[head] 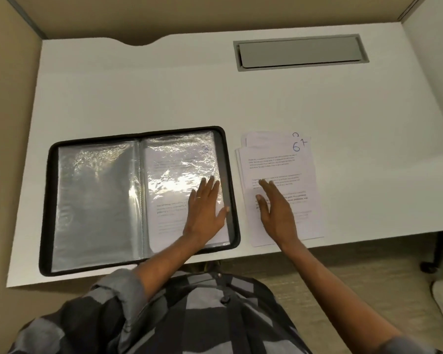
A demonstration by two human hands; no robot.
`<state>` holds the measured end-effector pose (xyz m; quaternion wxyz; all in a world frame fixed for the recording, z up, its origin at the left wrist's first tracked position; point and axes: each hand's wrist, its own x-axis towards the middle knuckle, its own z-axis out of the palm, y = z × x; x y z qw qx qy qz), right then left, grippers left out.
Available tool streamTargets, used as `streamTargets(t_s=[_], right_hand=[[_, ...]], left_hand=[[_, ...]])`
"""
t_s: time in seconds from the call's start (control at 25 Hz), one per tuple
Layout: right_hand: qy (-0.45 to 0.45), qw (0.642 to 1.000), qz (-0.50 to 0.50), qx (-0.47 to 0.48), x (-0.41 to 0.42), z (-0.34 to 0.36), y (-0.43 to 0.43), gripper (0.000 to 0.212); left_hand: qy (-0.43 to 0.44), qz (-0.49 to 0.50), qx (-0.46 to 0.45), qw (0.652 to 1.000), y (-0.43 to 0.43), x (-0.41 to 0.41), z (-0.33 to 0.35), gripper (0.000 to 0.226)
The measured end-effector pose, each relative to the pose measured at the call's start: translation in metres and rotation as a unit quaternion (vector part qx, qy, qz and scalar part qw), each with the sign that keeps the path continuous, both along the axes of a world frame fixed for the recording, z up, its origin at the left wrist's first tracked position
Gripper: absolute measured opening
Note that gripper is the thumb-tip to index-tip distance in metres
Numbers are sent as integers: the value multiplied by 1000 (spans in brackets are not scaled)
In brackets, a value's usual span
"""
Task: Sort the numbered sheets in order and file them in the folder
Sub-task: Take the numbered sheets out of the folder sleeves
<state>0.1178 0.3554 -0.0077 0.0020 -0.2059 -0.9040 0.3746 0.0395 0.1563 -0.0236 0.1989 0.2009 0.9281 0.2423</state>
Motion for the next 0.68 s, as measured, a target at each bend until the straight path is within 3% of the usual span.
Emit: streamTargets(t_s=[0.12,0.2,0.32,0.4,0.56,0.68], right_hand=[[12,990,131,59,-5,-8,-37,40],[18,981,178,73,-10,-8,-52,36],[27,980,185,73,-15,-10,-67,36],[22,984,170,45,-16,-10,-76,40],[28,976,213,-29,-31,1,-111,48],[-7,945,283,-164,-50,23,-154,66]], left_hand=[[-6,-3,-87,996,-32,10,-17,106],[-11,17,-72,997,-39,12,-23,98],[-1,92,34,995,-40,13,-22,60],[-29,158,116,980,-39,12,-10,49],[-72,214,214,950,-53,15,42,54],[-84,231,255,935,-74,18,79,73]])
